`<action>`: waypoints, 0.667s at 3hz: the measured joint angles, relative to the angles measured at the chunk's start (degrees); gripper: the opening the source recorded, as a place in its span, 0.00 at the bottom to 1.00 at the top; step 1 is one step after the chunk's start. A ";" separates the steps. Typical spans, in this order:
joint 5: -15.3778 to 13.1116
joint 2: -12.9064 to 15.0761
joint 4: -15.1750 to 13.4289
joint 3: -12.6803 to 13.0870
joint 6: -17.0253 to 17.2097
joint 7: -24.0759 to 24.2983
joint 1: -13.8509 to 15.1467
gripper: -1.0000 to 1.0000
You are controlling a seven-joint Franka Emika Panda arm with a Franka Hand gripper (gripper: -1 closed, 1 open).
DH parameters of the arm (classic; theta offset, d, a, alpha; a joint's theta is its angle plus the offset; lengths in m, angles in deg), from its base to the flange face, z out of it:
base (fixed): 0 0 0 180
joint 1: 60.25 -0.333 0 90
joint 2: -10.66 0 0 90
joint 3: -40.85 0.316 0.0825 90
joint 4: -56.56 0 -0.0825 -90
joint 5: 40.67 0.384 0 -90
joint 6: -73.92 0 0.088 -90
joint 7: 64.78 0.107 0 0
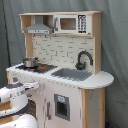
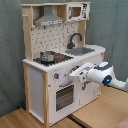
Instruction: Play with the kitchen
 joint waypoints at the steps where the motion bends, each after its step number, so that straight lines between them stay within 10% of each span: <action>1: 0.13 0.42 -0.01 -0.38 -0.02 8.89 -0.21 1.00; 2: 0.13 0.54 -0.01 -0.37 -0.08 14.64 -0.24 1.00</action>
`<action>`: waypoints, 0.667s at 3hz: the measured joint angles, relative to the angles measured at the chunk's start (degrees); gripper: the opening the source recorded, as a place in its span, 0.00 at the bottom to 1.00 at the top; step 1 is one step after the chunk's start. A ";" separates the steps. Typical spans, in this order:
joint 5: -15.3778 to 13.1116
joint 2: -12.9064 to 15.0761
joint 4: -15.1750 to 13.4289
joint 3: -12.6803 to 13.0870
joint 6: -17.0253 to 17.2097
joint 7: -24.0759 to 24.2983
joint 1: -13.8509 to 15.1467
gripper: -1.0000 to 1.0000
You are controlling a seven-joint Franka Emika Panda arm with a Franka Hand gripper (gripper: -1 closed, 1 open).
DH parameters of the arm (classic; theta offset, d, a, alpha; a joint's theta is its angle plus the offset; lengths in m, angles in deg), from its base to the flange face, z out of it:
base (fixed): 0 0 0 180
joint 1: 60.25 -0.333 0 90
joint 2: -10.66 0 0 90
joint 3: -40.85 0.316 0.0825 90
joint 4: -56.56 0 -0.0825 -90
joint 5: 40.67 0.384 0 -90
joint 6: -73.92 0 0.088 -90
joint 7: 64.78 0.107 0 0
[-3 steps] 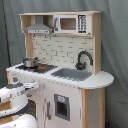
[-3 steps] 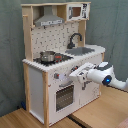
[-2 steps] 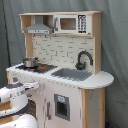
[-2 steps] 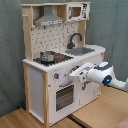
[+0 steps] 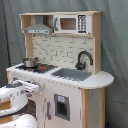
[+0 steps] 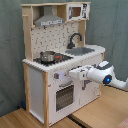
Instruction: Play with the kitchen
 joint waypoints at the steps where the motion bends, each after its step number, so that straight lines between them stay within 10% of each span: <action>1: 0.00 0.07 0.00 0.00 0.00 5.93 -0.04 1.00; 2: -0.06 -0.04 -0.43 -0.46 3.07 8.24 -4.63 1.00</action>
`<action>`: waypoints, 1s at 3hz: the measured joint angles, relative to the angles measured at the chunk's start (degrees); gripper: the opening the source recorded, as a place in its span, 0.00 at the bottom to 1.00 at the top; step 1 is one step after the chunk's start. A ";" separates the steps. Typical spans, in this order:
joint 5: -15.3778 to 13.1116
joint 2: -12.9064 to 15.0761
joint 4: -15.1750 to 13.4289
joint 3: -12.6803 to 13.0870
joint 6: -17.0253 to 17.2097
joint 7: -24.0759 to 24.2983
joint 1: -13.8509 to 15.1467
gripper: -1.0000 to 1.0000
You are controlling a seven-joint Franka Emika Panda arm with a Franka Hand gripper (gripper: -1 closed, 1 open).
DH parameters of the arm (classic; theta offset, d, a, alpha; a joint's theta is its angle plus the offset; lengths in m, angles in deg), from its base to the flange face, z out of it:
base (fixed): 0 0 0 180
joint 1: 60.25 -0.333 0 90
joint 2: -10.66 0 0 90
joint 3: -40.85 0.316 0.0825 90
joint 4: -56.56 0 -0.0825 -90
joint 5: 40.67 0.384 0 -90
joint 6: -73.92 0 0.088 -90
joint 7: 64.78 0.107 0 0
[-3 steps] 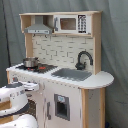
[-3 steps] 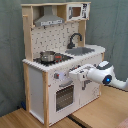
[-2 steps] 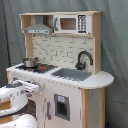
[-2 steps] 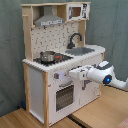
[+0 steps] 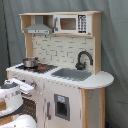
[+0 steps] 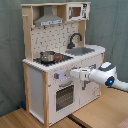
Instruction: Play with the kitchen
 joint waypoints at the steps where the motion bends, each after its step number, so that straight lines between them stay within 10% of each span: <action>1: -0.09 0.00 -0.44 -0.02 4.42 -0.55 -3.70 1.00; 3: -0.19 0.00 -3.26 -0.05 12.89 -0.68 -11.20 1.00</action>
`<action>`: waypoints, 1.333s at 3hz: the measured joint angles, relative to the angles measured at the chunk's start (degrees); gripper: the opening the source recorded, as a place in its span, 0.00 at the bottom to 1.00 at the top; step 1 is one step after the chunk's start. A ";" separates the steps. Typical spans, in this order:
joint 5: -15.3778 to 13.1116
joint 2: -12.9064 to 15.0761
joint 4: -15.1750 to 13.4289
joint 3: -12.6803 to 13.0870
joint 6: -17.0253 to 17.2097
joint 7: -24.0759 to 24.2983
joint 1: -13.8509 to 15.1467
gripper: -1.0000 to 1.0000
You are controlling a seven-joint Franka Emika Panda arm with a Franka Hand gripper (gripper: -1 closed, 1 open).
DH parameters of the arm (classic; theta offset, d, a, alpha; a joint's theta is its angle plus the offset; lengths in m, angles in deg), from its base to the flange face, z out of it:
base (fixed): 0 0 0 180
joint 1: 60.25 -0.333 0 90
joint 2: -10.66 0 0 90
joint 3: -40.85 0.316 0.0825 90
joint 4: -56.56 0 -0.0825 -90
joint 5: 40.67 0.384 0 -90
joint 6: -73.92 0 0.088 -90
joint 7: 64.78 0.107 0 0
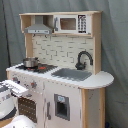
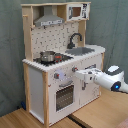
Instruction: Play with the kitchen
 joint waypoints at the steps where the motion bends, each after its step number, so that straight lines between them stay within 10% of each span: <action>1: -0.01 0.00 -1.85 -0.31 3.13 -0.41 -4.73 1.00; 4: 0.00 0.66 -0.81 -9.78 5.91 -14.64 -11.25 1.00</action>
